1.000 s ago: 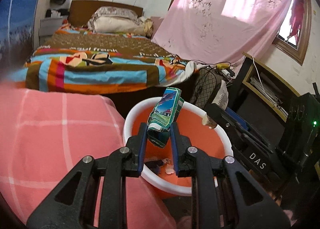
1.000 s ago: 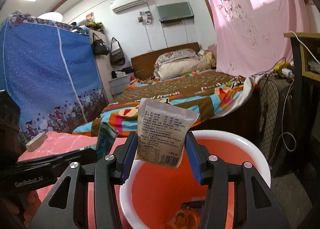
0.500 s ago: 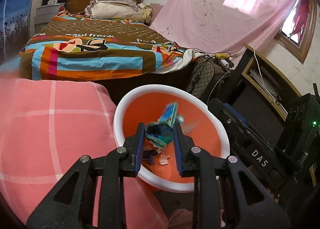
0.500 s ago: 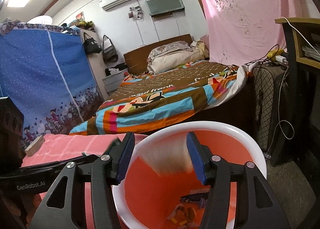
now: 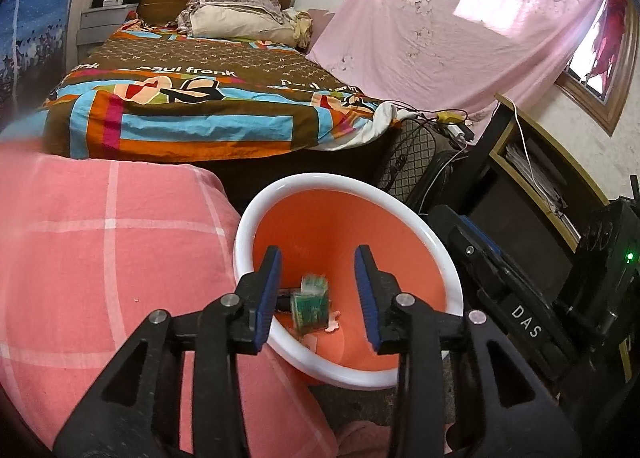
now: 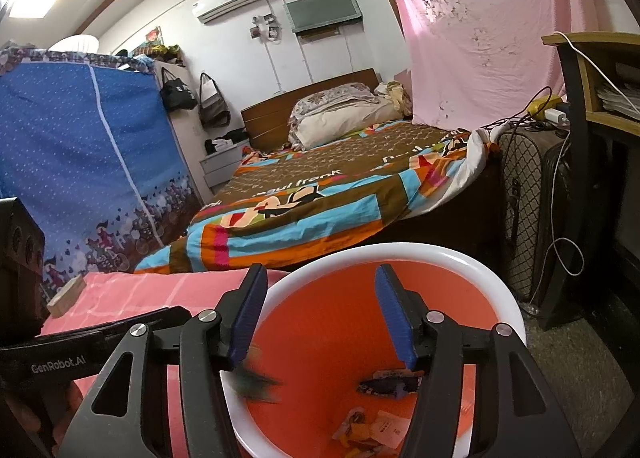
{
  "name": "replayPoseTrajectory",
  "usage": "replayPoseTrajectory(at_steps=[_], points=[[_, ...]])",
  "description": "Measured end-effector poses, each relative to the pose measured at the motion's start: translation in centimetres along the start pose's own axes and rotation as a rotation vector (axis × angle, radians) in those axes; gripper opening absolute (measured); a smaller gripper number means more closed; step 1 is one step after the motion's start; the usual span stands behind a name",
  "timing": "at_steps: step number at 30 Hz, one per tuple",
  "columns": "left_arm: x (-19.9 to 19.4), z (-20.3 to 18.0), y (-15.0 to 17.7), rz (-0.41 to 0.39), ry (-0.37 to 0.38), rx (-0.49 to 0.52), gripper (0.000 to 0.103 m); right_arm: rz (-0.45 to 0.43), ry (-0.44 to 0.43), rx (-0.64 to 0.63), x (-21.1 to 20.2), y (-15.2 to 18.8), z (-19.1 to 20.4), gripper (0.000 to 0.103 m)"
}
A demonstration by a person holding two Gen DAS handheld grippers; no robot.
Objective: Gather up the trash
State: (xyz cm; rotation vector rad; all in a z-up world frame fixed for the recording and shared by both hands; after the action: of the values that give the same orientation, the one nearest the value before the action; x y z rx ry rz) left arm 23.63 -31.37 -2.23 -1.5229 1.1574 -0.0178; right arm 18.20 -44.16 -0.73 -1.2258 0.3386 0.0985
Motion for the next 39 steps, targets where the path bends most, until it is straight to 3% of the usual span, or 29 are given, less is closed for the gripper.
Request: replayPoseTrajectory(at_steps=[7, 17, 21, 25, 27, 33, 39], points=[[-0.8, 0.6, -0.3, -0.050, -0.029, -0.007, 0.051, -0.009, 0.008, 0.005, -0.2, -0.2, -0.2, 0.059], [-2.4, 2.2, -1.0, -0.128, -0.107, -0.007, 0.078, -0.017, 0.012, 0.001, -0.2, -0.3, -0.3, 0.063], [-3.1, 3.1, -1.2, -0.162, -0.157, -0.012, 0.088, -0.022, 0.013, 0.002, -0.3, -0.4, -0.3, 0.076], [-3.8, 3.7, -1.3, -0.189, -0.193, -0.003, 0.094, -0.029, 0.012, -0.003, -0.4, -0.7, -0.1, 0.078], [-4.4, 4.0, -1.3, -0.219, -0.211, -0.004, 0.103, -0.031, 0.018, -0.009, -0.4, -0.8, 0.0, 0.081], [-6.4, 5.0, -1.2, -0.289, -0.267, -0.004, 0.103, -0.057, 0.027, -0.055, -0.9, -0.9, 1.2, 0.101], [-9.2, 6.5, -0.5, -0.335, -0.314, -0.018, 0.103, -0.083, -0.003, -0.105, -1.8, -0.7, 3.2, 0.103]])
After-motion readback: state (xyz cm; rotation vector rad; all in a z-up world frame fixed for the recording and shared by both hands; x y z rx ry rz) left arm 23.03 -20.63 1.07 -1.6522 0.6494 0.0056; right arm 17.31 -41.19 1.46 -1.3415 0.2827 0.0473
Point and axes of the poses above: each gripper's, at about its wrist camera, not at the fingertips, and x roughly the way its jaws point, z to its left, y to its underside, the point moved 7 cm from there along x, roughly the way its jaws point, and after that the axes turned 3 degrees about -z, right-handed, at the moved point
